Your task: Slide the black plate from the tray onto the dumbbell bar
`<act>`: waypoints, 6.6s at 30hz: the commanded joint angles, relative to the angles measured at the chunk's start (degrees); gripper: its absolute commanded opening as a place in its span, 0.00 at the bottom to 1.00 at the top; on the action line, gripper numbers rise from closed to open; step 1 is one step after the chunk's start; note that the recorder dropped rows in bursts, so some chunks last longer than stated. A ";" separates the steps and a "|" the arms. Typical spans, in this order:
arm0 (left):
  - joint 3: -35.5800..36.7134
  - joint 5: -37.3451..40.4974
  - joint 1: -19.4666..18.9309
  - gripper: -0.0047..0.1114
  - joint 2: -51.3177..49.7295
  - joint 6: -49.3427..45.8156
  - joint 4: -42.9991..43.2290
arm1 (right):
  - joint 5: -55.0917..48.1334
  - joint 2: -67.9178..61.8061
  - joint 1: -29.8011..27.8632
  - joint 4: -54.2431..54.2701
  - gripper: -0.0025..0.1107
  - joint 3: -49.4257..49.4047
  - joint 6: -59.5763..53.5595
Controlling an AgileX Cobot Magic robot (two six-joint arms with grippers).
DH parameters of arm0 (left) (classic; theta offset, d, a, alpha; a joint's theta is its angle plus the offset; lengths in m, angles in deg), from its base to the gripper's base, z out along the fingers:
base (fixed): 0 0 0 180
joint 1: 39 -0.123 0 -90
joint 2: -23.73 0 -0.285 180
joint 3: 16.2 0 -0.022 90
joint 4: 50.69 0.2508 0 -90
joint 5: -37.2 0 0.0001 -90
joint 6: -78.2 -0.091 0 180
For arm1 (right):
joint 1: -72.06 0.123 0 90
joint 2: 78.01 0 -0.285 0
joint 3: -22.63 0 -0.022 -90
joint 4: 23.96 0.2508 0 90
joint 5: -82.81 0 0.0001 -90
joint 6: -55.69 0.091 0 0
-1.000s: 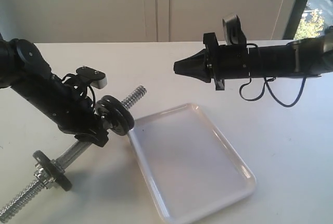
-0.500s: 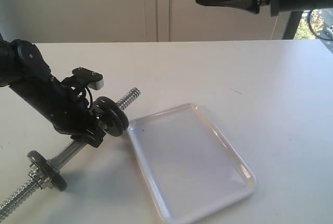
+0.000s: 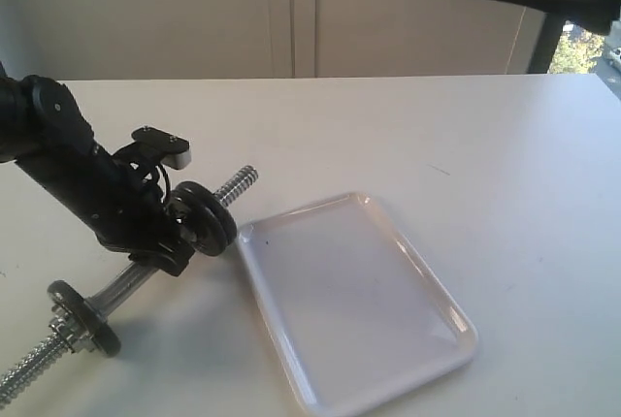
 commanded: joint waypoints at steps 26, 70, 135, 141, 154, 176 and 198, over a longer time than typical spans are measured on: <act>0.44 -1.80 -0.07 0.04 2.77 0.12 -2.73 | 6.08 2.60 -0.64 -0.41 0.02 -6.93 -0.45; 0.44 -1.28 -0.07 0.52 2.77 0.12 -2.83 | 5.98 2.60 -0.64 -0.19 0.02 -6.93 -1.25; -0.21 -0.41 -0.07 0.53 2.88 0.12 -0.24 | 6.01 2.60 -0.64 -0.05 0.02 -6.93 -1.25; -1.32 1.37 -0.07 0.53 4.32 0.12 0.46 | 5.91 2.60 -0.64 -0.04 0.02 -6.93 -1.25; -0.40 5.27 -0.07 0.04 36.70 35.45 31.79 | 6.56 2.60 0.02 -0.30 0.02 -6.93 -2.75; 31.85 7.69 -0.07 0.04 94.46 54.02 38.07 | 40.38 25.82 5.60 -7.18 0.02 -27.56 3.96; 33.07 10.97 -0.07 0.04 94.46 54.02 35.28 | 39.42 25.94 5.60 -7.18 0.02 -27.53 4.31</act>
